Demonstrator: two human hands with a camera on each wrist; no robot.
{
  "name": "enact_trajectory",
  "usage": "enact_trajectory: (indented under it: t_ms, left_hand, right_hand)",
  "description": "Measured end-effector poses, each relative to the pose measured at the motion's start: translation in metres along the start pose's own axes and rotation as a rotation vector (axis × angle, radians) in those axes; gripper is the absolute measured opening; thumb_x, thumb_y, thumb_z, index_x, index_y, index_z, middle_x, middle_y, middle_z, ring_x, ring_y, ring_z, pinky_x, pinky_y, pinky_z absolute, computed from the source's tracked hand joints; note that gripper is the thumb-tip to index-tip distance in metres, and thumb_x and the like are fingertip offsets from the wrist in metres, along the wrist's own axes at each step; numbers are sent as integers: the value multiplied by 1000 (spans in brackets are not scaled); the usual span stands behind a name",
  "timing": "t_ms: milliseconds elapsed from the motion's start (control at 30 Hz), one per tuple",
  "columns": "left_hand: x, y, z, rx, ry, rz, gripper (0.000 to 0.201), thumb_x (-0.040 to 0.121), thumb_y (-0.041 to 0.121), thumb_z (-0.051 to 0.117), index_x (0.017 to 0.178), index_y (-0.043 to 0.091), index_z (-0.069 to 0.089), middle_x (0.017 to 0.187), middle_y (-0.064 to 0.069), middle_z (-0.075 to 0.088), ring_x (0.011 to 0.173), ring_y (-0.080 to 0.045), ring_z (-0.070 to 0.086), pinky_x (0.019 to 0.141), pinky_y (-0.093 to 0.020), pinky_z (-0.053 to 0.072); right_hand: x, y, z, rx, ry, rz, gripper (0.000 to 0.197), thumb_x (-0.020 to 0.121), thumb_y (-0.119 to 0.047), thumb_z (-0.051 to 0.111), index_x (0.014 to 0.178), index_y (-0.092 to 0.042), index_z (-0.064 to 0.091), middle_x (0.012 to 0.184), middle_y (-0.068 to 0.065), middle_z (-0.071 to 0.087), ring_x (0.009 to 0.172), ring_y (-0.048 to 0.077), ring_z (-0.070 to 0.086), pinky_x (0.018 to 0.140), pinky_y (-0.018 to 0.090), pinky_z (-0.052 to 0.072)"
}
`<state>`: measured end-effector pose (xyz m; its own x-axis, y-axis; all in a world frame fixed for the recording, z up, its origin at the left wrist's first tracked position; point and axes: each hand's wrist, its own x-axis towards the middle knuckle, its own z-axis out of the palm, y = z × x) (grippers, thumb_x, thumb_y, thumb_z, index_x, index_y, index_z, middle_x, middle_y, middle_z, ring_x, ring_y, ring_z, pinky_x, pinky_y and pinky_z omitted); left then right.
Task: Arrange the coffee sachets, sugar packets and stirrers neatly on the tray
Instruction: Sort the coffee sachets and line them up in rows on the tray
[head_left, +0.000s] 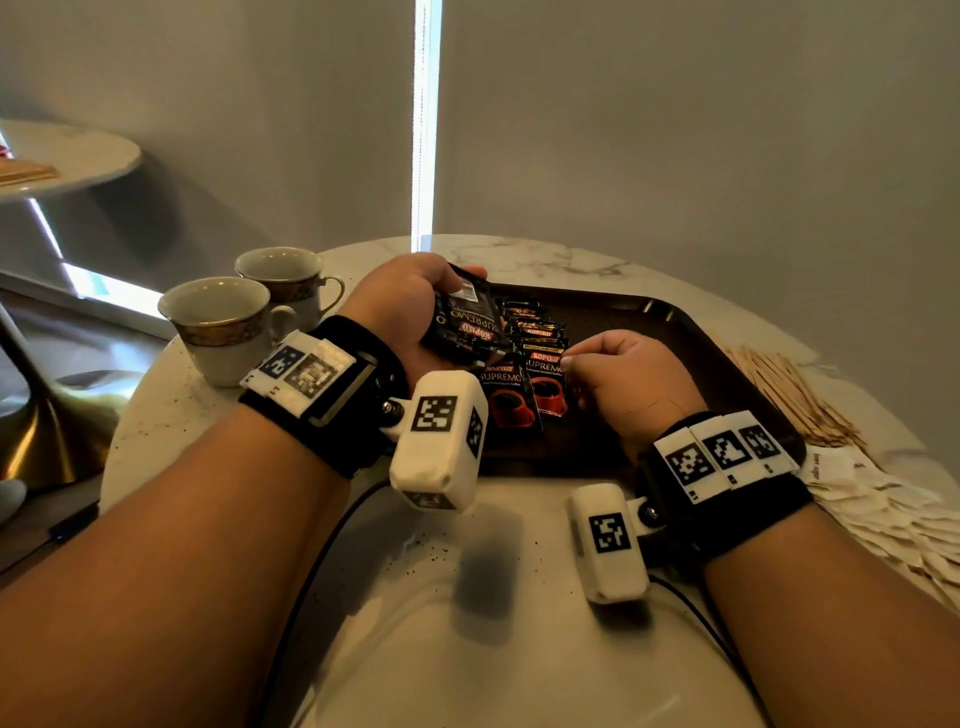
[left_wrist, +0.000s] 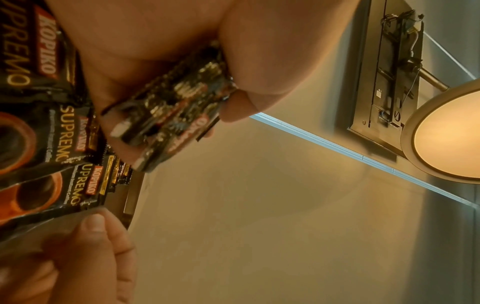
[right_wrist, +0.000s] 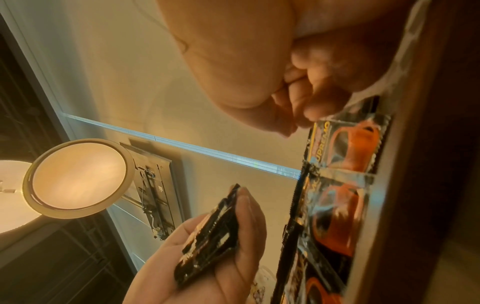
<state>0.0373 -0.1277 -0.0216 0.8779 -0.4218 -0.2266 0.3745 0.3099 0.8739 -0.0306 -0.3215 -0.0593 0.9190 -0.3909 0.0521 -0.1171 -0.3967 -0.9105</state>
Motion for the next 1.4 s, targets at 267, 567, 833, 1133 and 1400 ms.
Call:
enact_trajectory:
  t_ms: [267, 567, 833, 1133, 1400]
  left_hand:
    - [3, -6, 4, 115, -56, -71, 44, 93, 13, 60, 135, 4, 51, 115, -22, 70, 93, -39, 73, 75, -50, 59]
    - [-1, -12, 11, 152, -80, -89, 16, 96, 12, 59, 110, 4, 60, 87, -16, 73, 74, -30, 74, 62, -41, 61]
    - [1, -11, 8, 182, -122, -146, 42, 96, 34, 60, 130, 10, 56, 99, -15, 71, 78, -29, 73, 65, -41, 59]
    - [1, -6, 8, -20, -63, -100, 24, 99, 30, 52, 111, 9, 57, 79, -10, 64, 65, -21, 63, 60, -32, 56]
    - [0, -3, 7, -33, -78, -89, 24, 100, 29, 49, 111, 10, 56, 78, -9, 64, 63, -21, 63, 58, -32, 58]
  right_hand:
    - [-15, -13, -2, 344, -83, -246, 24, 93, 5, 57, 107, -14, 64, 85, 5, 64, 62, 10, 61, 48, 23, 48]
    - [-19, -14, -9, 210, -181, -373, 38, 85, 10, 65, 101, -24, 74, 79, 13, 62, 71, 20, 60, 78, 41, 58]
    - [-16, -14, -10, 353, -31, -427, 22, 90, 3, 64, 93, -17, 73, 80, -11, 75, 75, 1, 69, 64, 15, 52]
    - [17, 15, -18, 219, 227, -15, 11, 88, -19, 74, 93, -21, 64, 83, 4, 70, 55, 10, 56, 44, 22, 42]
    - [19, 13, -16, 107, 49, 157, 10, 90, -9, 70, 94, -14, 62, 81, 7, 66, 56, 11, 56, 43, 26, 42]
